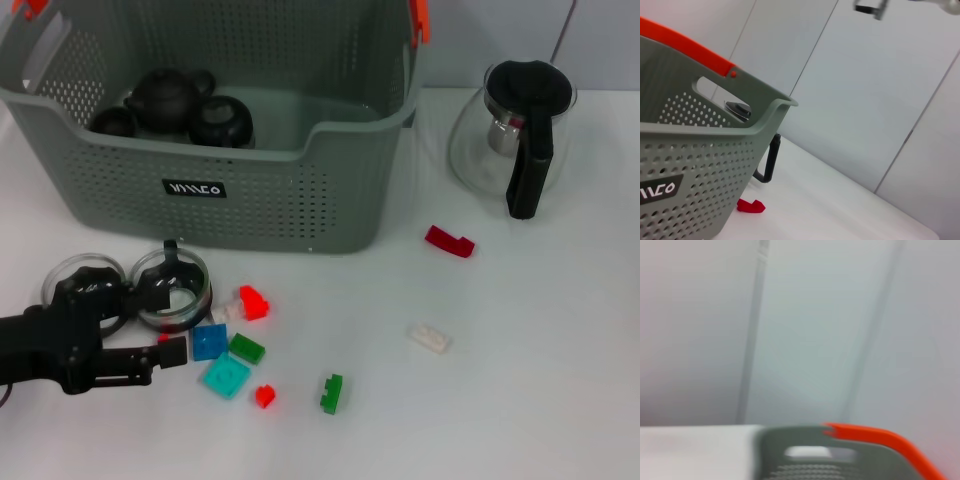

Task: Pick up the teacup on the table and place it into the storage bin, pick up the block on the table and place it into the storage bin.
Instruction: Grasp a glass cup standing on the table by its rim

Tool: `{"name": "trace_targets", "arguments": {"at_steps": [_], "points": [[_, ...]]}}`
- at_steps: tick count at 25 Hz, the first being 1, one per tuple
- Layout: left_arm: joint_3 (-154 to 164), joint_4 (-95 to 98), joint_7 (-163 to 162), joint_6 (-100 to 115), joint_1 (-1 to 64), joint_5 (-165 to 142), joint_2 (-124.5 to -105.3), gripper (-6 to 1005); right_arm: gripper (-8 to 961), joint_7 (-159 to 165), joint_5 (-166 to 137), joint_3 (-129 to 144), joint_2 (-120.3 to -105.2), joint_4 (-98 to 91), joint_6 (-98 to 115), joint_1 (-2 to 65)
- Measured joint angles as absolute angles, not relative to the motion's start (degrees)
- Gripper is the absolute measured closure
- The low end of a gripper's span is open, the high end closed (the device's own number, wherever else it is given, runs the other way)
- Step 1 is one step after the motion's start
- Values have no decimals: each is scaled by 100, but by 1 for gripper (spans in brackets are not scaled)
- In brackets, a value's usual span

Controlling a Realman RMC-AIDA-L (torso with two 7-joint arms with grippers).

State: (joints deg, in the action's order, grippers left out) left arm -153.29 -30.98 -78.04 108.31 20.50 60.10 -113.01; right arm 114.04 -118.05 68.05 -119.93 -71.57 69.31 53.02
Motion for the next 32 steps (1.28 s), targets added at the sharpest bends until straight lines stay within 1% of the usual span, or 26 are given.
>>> {"name": "trace_targets", "arguments": {"at_steps": [3, 10, 14, 19, 22, 23, 24, 32], "points": [[-15328, -3107, -7805, 10849, 2049, 6027, -11292, 136, 342, 11530, -11308, 6787, -11972, -7641, 7815, 4914], [-15336, -3156, -7882, 10915, 2094, 6042, -11222, 137, 215, 11388, -10865, 6424, -11924, -7880, 9974, 4352], [-15337, -3556, -8263, 10892, 2109, 6053, -11199, 138, 143, 11322, -11238, 6426, -11888, -7868, 10799, 4160], [-15329, -4275, -9189, 10814, 2190, 5954, -11159, 138, 9, 11426, -11963, 6417, -11905, -7674, 11091, 4095], [-15334, -4568, -9810, 10689, 2271, 5803, -11065, 139, 9, 11400, -12359, 6473, -11905, -7410, 11137, 4164], [-15334, -4568, -9810, 10689, 2271, 5803, -11065, 139, 8, 11375, -12492, 6489, -11905, -7313, 11144, 4208], [-15343, -4716, -10379, 10522, 2336, 5675, -10936, 139, 8, 11337, -12627, 6506, -11905, -7213, 11127, 4260], [-15344, -5014, -11549, 10107, 2439, 5234, -10647, 140, 8, 10852, -13007, 6673, -12004, -6204, 10436, 4778]]}}
